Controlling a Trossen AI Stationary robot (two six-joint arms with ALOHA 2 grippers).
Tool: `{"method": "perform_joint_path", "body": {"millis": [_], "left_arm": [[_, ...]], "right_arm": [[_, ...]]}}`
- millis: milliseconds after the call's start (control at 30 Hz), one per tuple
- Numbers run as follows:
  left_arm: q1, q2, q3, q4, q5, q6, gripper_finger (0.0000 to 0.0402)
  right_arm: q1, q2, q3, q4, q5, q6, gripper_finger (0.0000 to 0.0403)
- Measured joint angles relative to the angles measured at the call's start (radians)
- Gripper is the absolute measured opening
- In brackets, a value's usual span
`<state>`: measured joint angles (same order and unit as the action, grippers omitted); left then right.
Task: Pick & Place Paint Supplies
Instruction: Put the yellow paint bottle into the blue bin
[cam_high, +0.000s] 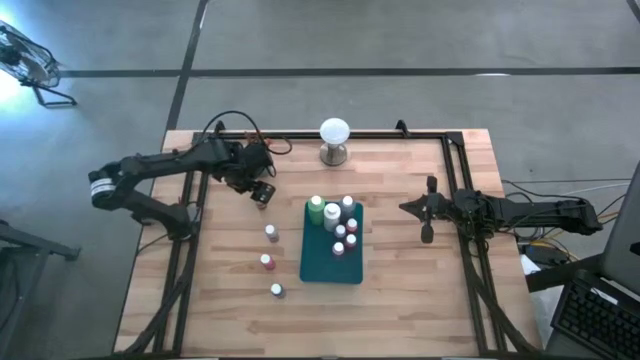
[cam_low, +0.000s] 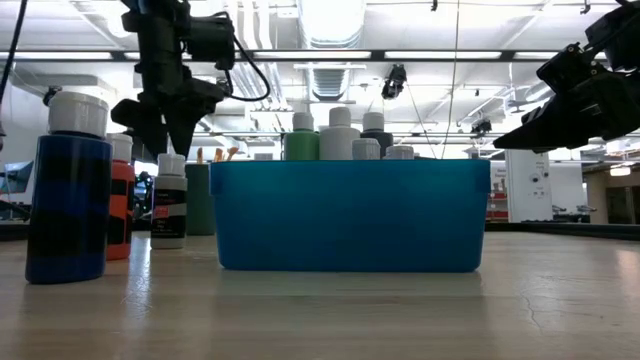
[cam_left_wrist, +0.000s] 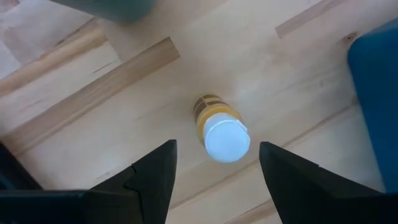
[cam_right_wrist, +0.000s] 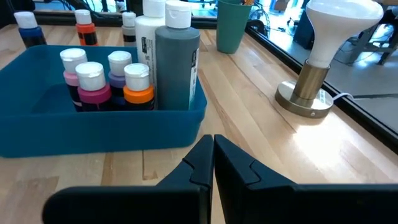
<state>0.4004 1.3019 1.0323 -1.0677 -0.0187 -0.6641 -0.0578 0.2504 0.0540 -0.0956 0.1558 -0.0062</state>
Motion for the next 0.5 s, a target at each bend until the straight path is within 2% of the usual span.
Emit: {"method": "perform_joint_path", "body": {"millis": [167, 500], "left_arm": [[-0.001, -0.019, 0.006, 0.014, 0.014, 0.055, 0.0234], [-0.010, -0.101, 0.011, 0.011, 0.007, 0.055, 0.0234]], "right_arm": [[0.000, 0.000, 0.000, 0.000, 0.000, 0.006, 0.0008], [0.000, 0.000, 0.000, 0.000, 0.000, -0.001, 0.0008]]}}
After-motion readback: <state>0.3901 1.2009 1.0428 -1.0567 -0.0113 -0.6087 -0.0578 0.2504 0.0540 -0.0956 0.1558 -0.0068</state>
